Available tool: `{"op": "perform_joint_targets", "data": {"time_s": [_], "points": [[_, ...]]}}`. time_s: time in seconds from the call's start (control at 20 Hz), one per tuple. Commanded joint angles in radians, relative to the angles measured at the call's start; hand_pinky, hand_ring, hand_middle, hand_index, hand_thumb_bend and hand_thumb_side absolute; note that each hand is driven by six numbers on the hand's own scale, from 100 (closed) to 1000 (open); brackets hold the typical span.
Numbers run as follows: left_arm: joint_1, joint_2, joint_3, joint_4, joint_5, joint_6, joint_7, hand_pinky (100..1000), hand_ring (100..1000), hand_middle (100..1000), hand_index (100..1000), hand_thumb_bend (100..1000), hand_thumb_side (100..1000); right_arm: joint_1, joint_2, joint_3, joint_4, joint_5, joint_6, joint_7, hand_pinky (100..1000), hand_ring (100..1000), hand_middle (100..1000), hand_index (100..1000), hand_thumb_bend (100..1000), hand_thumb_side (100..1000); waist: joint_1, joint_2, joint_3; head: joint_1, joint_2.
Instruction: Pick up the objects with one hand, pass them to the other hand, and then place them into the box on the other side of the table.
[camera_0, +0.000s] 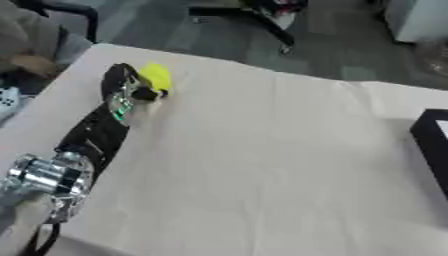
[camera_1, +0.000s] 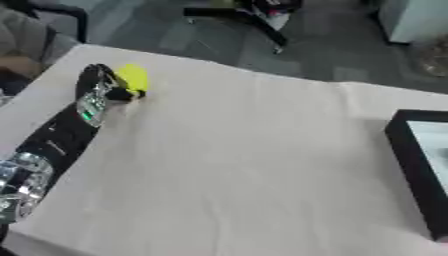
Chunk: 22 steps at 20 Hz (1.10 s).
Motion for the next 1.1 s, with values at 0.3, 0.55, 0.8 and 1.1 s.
{"op": "perform_joint_targets", "data": {"time_s": [0.3, 0.55, 0.8, 1.1], "points": [[0.029, 0.05, -0.013, -0.208, 0.171, -0.178, -0.153, 661, 421, 383, 396, 458, 100, -0.001, -0.003, 0.022, -0.031, -0.005, -0.044, -0.013, 728, 689, 709, 937, 100, 449, 0.01, -0.056, 0.025, -0.078, 0.04], [0.075, 0.037, -0.118, -0.408, 0.353, -0.196, -0.459, 668, 438, 398, 411, 512, 100, -0.009, 0.048, 0.127, -0.056, -0.039, -0.17, -0.035, 740, 700, 700, 921, 100, 323, 0.022, -0.098, 0.062, -0.211, 0.122], [0.09, -0.038, -0.295, -0.585, 0.561, -0.154, -0.734, 670, 455, 414, 426, 552, 100, -0.053, 0.161, 0.262, -0.039, -0.031, -0.325, -0.037, 796, 758, 759, 930, 190, 369, 0.026, -0.122, 0.086, -0.372, 0.139], [0.069, -0.159, -0.453, -0.717, 0.728, -0.037, -0.9, 673, 464, 422, 433, 562, 100, -0.07, 0.249, 0.33, 0.026, 0.006, -0.425, 0.011, 899, 864, 858, 972, 390, 401, 0.025, -0.128, 0.093, -0.446, 0.139]]}}
